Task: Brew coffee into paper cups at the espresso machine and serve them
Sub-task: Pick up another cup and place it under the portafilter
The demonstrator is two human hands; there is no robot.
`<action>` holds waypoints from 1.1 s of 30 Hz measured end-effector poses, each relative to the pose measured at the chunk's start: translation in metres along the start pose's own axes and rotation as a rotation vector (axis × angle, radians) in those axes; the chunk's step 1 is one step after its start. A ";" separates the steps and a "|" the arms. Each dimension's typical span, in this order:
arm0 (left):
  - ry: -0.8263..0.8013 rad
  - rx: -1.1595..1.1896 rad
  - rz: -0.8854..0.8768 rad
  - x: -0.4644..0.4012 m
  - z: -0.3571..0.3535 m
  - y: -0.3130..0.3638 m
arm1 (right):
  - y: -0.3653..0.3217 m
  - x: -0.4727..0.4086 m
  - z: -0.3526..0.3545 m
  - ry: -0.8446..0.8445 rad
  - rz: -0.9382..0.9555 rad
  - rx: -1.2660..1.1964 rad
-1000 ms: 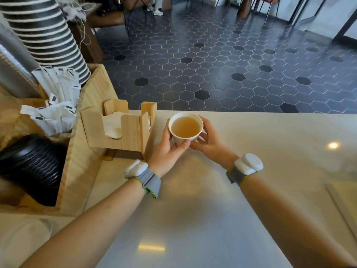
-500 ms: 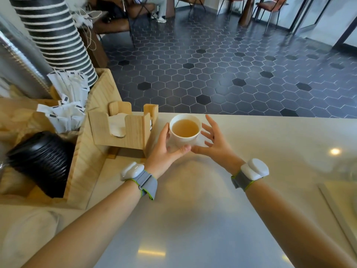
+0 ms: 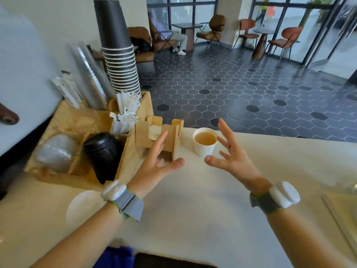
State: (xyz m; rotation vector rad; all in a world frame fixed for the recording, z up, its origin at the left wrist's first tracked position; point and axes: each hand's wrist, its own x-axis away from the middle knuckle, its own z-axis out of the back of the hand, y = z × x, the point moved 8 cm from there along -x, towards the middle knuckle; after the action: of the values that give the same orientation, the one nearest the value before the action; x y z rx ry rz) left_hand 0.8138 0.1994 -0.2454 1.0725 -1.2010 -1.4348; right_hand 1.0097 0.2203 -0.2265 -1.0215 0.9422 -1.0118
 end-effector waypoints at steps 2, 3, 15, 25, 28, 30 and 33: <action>0.022 -0.057 -0.012 0.019 0.019 0.008 | -0.015 0.005 -0.021 -0.044 0.020 0.016; 0.037 -0.077 -0.017 0.033 0.033 0.013 | -0.025 0.006 -0.036 -0.069 0.033 0.027; 0.349 -0.222 -0.111 0.220 0.211 0.041 | -0.129 0.055 -0.244 -0.339 0.195 -0.029; 0.586 -0.329 -0.059 0.399 0.351 0.029 | -0.186 0.114 -0.437 -0.561 0.305 -0.047; 0.706 -0.353 -0.064 0.461 0.392 0.031 | -0.208 0.136 -0.511 -0.667 0.343 -0.045; 0.724 -0.355 -0.056 0.478 0.407 0.030 | -0.220 0.142 -0.537 -0.709 0.355 -0.068; 0.776 -0.380 -0.027 0.512 0.435 0.028 | -0.237 0.154 -0.589 -0.809 0.364 -0.103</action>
State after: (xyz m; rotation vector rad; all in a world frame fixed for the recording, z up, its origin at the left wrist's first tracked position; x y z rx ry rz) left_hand 0.3052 -0.2360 -0.1850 1.2043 -0.3448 -1.0387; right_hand 0.4437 -0.1015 -0.1680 -1.1554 0.4721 -0.1940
